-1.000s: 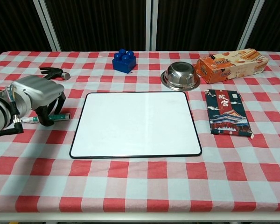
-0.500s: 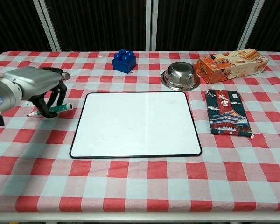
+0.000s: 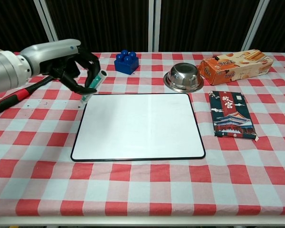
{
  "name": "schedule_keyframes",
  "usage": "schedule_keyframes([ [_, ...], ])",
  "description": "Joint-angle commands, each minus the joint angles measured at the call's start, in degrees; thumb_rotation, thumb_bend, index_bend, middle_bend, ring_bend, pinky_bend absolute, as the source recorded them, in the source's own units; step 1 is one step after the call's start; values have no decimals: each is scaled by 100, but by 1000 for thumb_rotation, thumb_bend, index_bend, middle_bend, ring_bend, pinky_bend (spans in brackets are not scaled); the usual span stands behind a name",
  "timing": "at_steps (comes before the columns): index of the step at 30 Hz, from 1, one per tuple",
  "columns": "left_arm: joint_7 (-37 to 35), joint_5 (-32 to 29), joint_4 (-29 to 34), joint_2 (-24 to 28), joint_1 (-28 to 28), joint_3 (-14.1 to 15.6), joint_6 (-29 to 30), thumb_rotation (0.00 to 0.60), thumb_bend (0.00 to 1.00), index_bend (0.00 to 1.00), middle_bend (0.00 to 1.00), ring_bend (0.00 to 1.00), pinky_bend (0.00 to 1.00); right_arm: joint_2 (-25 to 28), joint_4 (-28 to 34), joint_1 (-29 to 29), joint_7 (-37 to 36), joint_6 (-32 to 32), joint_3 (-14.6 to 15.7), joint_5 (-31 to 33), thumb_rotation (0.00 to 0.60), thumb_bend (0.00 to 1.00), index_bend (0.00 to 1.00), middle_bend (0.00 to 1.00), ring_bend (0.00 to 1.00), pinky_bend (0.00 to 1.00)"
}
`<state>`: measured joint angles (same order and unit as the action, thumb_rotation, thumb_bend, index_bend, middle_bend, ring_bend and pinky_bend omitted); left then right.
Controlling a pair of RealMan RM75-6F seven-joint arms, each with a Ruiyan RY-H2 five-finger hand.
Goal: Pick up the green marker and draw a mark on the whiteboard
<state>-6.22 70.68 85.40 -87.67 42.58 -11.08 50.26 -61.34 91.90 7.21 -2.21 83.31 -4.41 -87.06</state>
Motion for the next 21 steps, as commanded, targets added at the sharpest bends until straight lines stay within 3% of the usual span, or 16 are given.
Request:
schedule_keyframes([
  [1,-1003,986,-709,-306,356,-89,-405,600,418,590,623,932,1000,21,31,9,19,-4,-1,-10,600,123,0,0,0,0],
  [7,-1103,978,-1276,-659,702,-100,-669,600,419,590,623,932,1000,32,76,28,32,-59,12,2,600,124,0,0,0,0],
  [21,-677,675,-1508,-716,816,127,-920,600,418,590,627,932,1000,-25,68,80,30,-157,27,17,600,123,0,0,0,0],
])
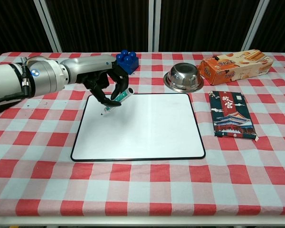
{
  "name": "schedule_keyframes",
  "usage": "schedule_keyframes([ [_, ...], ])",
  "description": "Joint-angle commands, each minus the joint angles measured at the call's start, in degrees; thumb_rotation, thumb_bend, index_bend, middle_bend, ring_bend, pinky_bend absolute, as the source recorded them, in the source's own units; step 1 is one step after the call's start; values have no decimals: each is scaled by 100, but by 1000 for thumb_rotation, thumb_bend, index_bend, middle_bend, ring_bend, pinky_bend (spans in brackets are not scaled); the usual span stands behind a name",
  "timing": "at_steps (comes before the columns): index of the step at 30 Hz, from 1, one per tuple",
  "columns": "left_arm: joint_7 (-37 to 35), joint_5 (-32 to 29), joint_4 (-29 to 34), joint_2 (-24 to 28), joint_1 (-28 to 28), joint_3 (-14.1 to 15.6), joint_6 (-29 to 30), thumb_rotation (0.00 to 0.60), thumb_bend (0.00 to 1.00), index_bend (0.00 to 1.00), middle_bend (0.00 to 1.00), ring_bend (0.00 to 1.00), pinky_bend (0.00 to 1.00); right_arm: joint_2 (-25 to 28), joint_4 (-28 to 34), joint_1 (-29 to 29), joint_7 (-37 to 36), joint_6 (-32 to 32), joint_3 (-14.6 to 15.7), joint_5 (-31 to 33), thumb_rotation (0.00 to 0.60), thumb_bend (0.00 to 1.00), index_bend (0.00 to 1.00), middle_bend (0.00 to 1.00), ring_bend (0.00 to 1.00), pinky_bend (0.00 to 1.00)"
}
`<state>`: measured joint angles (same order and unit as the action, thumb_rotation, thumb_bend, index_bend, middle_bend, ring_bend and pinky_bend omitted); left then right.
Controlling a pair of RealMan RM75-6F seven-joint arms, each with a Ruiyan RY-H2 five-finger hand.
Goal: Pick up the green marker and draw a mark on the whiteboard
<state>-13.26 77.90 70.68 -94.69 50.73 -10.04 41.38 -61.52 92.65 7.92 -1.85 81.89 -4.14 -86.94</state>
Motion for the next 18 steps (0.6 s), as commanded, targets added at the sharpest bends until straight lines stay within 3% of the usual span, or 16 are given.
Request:
schedule_keyframes([
  [1,36,-70,-56,-23,5,28,-48,600,417,590,627,932,1000,-12,-11,13,-8,-23,3,5,600,123,0,0,0,0],
  [18,-6,-322,-513,-564,398,-149,-369,600,417,590,627,930,999,20,-98,-89,-112,88,29,53,600,124,0,0,0,0],
])
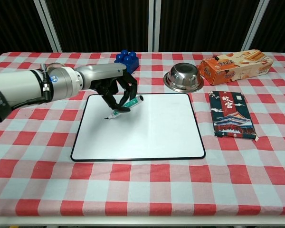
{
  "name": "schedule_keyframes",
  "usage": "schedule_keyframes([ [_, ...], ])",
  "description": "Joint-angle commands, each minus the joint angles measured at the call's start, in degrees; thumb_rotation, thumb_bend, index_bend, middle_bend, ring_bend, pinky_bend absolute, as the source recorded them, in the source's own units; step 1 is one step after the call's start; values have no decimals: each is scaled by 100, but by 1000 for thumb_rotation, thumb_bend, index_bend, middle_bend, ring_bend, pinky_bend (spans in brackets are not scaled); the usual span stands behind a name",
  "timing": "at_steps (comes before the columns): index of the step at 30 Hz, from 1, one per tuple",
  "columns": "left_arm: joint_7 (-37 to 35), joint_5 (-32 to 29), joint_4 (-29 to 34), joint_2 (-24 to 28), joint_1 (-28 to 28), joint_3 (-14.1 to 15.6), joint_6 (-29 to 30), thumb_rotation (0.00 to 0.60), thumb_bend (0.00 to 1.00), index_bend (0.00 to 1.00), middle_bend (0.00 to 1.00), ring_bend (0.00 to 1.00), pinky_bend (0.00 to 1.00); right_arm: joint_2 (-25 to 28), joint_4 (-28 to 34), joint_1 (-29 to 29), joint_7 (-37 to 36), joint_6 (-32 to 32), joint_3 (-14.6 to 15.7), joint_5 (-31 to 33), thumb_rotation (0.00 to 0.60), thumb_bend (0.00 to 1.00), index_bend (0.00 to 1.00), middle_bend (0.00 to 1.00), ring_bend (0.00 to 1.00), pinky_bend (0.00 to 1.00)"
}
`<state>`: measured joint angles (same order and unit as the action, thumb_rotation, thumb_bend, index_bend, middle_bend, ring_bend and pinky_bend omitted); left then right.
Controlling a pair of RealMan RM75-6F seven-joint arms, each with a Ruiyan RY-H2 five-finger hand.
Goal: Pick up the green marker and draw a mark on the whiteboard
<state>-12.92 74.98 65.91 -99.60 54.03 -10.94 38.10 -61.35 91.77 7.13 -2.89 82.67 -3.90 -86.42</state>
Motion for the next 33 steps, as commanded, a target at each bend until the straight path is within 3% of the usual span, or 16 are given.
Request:
schedule_keyframes([
  [1,-78,-41,-47,-131,120,-105,-59,600,417,590,627,930,999,3,-22,-20,-21,22,7,0,600,124,0,0,0,0],
  [7,-109,-48,-87,-369,405,-322,-90,600,418,590,627,929,998,23,-50,-52,-80,53,4,17,600,123,0,0,0,0],
  [12,-22,-94,185,-150,419,-414,13,600,418,590,627,929,998,52,-45,-60,-101,84,0,-12,600,124,0,0,0,0],
  [19,242,-272,128,0,240,-240,115,600,417,590,627,928,995,6,-90,-11,-135,-3,14,-42,600,124,0,0,0,0],
  [33,-94,-311,-314,-194,196,-137,-38,600,417,590,626,925,992,4,-40,23,-55,-77,7,-2,600,124,0,0,0,0],
])
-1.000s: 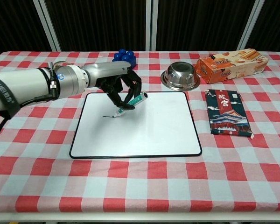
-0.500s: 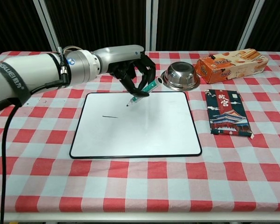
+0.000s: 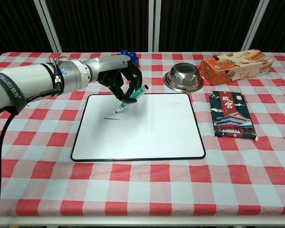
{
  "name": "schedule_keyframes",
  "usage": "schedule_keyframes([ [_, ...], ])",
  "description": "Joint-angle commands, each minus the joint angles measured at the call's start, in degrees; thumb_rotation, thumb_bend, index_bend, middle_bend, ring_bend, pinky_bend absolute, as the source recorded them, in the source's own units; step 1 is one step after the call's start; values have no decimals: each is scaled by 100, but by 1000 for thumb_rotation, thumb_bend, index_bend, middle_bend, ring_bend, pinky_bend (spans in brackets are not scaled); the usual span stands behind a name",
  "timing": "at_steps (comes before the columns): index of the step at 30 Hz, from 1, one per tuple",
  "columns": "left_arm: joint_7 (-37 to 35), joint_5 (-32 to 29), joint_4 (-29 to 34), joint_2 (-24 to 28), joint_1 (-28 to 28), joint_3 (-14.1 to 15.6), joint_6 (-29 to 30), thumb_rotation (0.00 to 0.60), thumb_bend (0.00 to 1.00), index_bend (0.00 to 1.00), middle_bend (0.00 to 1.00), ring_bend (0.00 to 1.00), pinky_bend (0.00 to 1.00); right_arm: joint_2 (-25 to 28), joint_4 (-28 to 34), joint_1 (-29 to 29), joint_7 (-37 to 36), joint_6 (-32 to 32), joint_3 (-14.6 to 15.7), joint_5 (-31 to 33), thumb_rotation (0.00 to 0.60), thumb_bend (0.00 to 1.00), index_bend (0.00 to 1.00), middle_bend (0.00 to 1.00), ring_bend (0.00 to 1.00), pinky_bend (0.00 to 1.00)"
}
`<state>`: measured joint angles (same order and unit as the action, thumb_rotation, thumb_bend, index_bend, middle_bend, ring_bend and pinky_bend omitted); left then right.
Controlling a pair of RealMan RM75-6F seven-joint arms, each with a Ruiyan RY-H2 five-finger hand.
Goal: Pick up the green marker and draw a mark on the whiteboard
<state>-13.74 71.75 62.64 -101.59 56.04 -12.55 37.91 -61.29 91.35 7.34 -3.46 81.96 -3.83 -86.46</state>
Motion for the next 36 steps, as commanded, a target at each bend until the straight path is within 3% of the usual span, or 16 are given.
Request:
schedule_keyframes([
  [1,-14,19,37,18,-13,39,-26,600,417,590,626,924,991,-3,4,6,5,-13,1,4,600,124,0,0,0,0],
  [6,-119,-11,376,206,-112,139,-147,600,417,590,627,919,990,-9,4,34,-1,-66,9,-3,600,124,0,0,0,0],
  [13,-237,-96,1368,684,-363,358,-285,600,417,587,626,917,990,-4,-1,110,-17,-140,-5,-39,600,125,0,0,0,0],
  [24,350,-48,1787,1068,-762,240,770,600,416,583,619,915,987,31,3,50,-62,24,9,-114,600,124,0,0,0,0],
  [27,872,-147,1687,1259,-845,317,924,600,417,583,614,910,980,15,-18,48,-80,31,16,-124,600,124,0,0,0,0],
  [34,4061,-1303,1591,1556,-866,786,1198,600,423,579,599,904,971,-62,-90,116,-125,-37,17,-169,600,124,0,0,0,0],
  [36,4613,-1737,1620,1515,-840,806,1277,600,425,578,598,904,971,-91,-107,138,-143,-52,21,-196,600,125,0,0,0,0],
])
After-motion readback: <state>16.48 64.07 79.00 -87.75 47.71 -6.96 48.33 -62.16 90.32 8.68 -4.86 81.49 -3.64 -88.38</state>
